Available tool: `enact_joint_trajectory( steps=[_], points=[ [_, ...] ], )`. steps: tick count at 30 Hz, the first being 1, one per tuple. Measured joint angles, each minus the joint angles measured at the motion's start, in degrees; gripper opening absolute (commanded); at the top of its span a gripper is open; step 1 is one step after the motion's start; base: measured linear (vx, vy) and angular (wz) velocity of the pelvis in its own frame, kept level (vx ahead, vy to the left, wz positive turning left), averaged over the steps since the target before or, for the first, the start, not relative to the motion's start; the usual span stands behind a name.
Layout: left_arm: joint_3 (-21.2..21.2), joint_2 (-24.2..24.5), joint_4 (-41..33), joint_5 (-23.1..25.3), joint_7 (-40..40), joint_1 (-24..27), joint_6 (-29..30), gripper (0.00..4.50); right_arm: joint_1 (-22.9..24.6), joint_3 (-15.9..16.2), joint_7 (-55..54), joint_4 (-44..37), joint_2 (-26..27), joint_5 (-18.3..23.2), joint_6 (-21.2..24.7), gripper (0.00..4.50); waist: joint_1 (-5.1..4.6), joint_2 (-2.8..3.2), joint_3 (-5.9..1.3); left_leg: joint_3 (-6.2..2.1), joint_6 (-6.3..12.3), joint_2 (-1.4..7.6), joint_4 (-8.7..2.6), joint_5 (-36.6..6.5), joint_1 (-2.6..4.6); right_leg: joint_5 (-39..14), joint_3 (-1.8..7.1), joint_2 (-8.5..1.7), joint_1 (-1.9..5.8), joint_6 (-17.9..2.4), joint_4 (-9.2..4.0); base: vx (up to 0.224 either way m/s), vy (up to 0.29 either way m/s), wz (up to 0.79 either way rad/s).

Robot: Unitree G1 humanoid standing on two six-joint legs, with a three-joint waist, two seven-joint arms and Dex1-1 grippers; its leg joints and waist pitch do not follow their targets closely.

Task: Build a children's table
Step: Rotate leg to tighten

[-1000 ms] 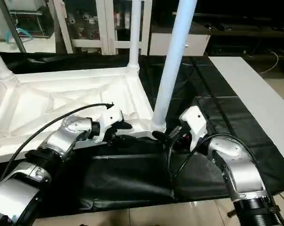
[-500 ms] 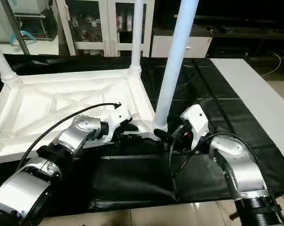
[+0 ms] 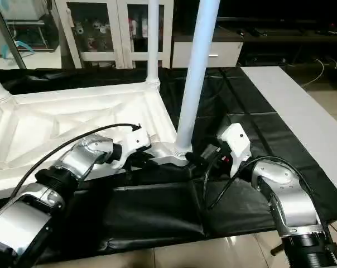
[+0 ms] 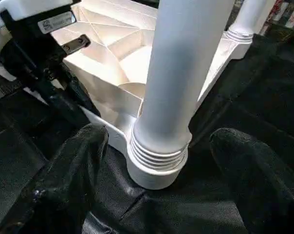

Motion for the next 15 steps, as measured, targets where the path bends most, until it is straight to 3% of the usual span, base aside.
enact_joint_trajectory(
  steps=[1,7,15],
  points=[
    [0.1,0.2,-0.7,-0.2,-0.3,0.4,0.2,0.05,0.0,0.0,0.2,0.0,-0.1,0.0,0.0,3.82,0.02,0.0,0.0,0.0,0.0,0.0,-0.02,0.0,-0.01,0.0,0.0,0.0,-0.02,0.0,0.0,0.0,0.0,0.0],
    [0.3,2.3,-5.2,-0.8,-3.6,3.1,0.9,0.05,0.0,0.1,1.4,0.0,-0.7,0.0,-0.1,3.82,0.03,0.1,-0.03,0.01,0.0,0.0,-0.14,0.0,0.0,0.1,0.0,0.01,-0.08,-0.1,0.0,0.0,0.0,0.0],
    [-0.7,7.5,-20.9,-2.8,-11.3,13.7,-0.5,0.05,2.0,1.3,4.9,-0.6,-3.9,-0.2,-0.2,3.82,0.2,0.55,-0.31,0.06,-0.02,-0.03,-0.28,0.0,0.14,-0.2,0.06,-0.01,0.09,0.3,-0.03,0.0,0.0,0.0]
  ],
)
